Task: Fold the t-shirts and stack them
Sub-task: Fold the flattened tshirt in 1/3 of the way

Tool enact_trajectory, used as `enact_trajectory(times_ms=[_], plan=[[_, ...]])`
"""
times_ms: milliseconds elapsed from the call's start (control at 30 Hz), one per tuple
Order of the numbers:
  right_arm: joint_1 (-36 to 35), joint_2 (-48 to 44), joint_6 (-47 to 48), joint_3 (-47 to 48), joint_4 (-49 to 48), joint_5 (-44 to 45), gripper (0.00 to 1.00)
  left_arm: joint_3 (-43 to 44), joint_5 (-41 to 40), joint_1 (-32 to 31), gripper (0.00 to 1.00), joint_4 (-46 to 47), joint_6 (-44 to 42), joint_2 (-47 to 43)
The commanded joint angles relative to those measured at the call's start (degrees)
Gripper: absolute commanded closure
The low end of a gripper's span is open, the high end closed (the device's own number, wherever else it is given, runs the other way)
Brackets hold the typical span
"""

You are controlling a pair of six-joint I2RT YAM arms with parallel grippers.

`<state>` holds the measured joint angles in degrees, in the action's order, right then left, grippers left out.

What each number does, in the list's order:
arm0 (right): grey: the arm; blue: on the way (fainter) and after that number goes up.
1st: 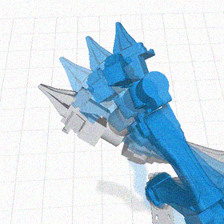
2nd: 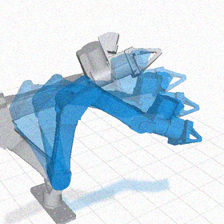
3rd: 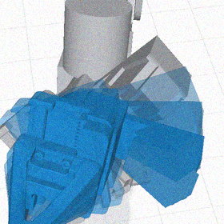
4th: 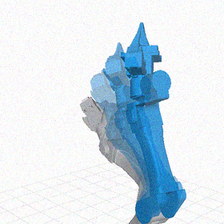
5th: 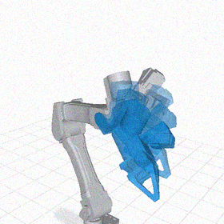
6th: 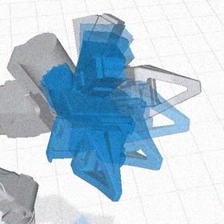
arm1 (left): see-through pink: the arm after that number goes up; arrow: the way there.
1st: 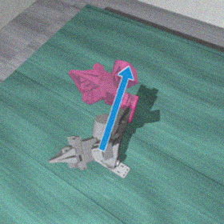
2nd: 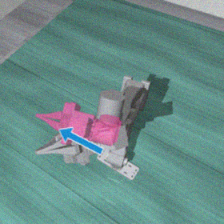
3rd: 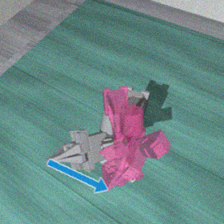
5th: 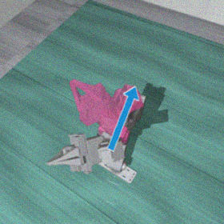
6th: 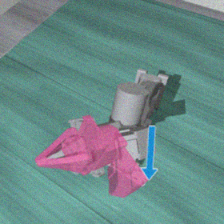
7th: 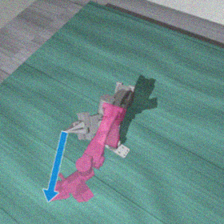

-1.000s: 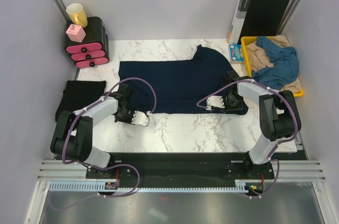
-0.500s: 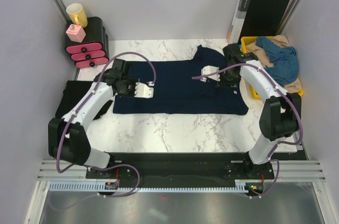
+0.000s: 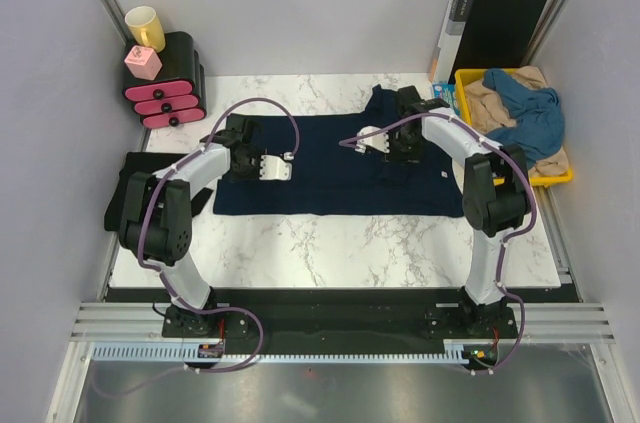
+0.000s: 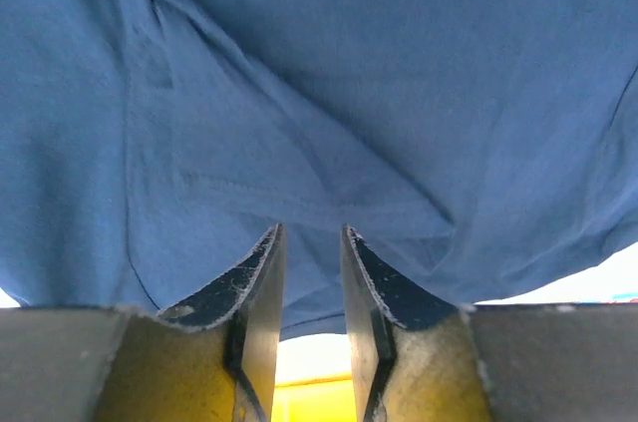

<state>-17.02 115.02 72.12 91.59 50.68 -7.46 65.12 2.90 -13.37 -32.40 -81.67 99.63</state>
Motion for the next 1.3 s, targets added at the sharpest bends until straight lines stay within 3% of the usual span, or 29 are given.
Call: enact_trajectory(times_ms=[0, 433, 867, 1000, 1133, 1267], plan=[[-1.70, -1.12, 0.22, 2.02, 2.66, -2.99, 0.63, 3.43, -0.78, 0.27, 0.98, 2.96, 1.51, -0.06], [-3.64, -3.75, 0.57, -4.58, 5.14, -4.31, 0.55, 3.34, -2.46, 2.12, 0.98, 2.87, 3.36, 0.03], [-3.81, -1.47, -0.40, -7.74, -2.42, -0.71, 0.57, 2.73, -2.46, 2.12, 0.98, 2.87, 4.06, -1.29], [-3.90, -0.85, -1.27, -8.01, -3.91, -0.45, 0.63, 2.38, -2.46, 2.12, 0.98, 2.78, 4.06, -1.46], [-4.08, -0.85, -1.28, -7.83, -4.71, 0.26, 0.82, 2.29, -2.37, 2.12, 0.98, 2.87, 4.32, -1.55], [-4.34, -1.55, -1.01, -7.66, -5.32, 0.70, 0.92, 2.29, -2.28, 2.12, 0.98, 2.87, 4.50, -1.37]])
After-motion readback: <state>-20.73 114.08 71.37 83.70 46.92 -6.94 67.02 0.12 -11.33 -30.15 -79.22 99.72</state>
